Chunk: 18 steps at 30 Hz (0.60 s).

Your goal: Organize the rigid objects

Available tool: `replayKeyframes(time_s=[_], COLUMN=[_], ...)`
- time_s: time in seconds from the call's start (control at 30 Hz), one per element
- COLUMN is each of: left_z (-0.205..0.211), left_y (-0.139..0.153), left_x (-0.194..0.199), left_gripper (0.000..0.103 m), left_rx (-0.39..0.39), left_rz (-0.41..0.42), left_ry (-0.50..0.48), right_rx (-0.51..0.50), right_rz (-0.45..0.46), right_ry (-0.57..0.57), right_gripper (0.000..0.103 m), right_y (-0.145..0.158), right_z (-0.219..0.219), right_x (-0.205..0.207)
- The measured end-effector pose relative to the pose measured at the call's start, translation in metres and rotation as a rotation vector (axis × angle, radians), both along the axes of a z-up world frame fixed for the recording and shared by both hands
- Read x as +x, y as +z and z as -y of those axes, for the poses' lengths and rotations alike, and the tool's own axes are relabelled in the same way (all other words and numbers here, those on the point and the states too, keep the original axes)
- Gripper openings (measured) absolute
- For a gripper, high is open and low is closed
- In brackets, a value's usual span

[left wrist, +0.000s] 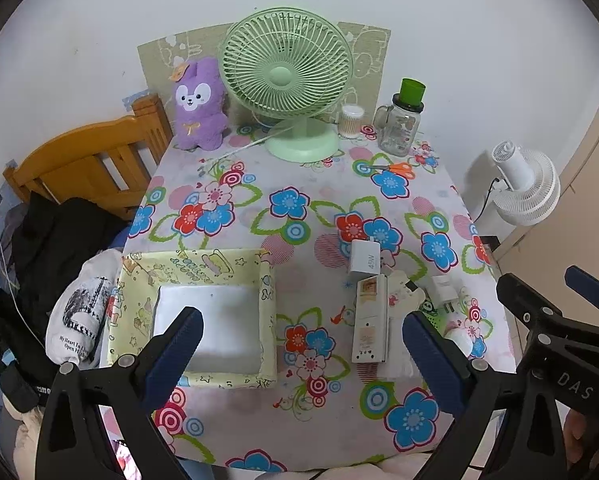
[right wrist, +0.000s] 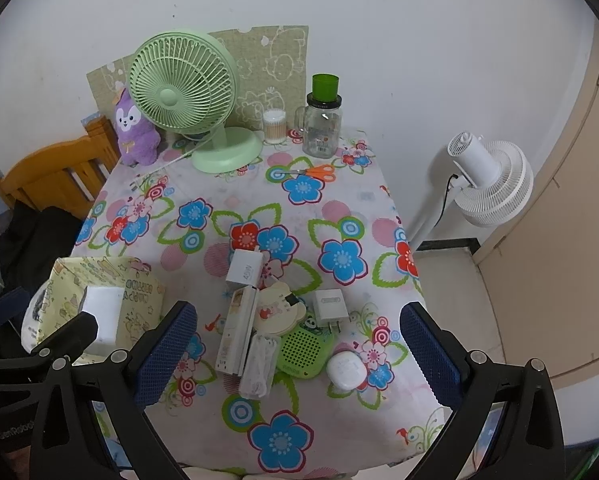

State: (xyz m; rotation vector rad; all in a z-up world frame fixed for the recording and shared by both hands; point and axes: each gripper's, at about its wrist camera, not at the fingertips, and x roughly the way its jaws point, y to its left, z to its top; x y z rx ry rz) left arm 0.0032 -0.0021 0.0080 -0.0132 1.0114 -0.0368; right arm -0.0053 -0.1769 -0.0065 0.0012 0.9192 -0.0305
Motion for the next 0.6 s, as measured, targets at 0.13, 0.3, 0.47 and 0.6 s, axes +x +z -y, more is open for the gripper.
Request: replayKeyframes(time_s=[0.13, 0.3, 0.47, 0.6], left_z=[-0.0005, -0.0008, -0.0011, -0.0012], left_y=[0.0000, -0.0006, -0.0004, -0.0003], left_x=[0.0002, -0.0003, 0.0002, 0.0004], left_gripper=[0.101, 0.101, 0.101, 0.101], left_rx=[0.008, 0.011, 0.011, 0.010], left_rz=[0.000, -0.003, -0.002, -0.003], left_ry=[0.006, 0.011, 0.010, 0.010], right_rx=[0.000, 0.000, 0.001, 0.004], right_rz=[-0.001, 0.000, 0.000, -0.001], right_ry=[-0.001, 0.000, -0.001, -0.002], right_gripper=[0.103, 0.103, 0.103, 0.103], right_y=[0.0001, 0.0002, 0.0003, 0.0003], right_z=[-0.0001, -0.0008, -0.0003, 0.0000], right_x=[-0.0001, -0.0007, -0.0008, -0.0008])
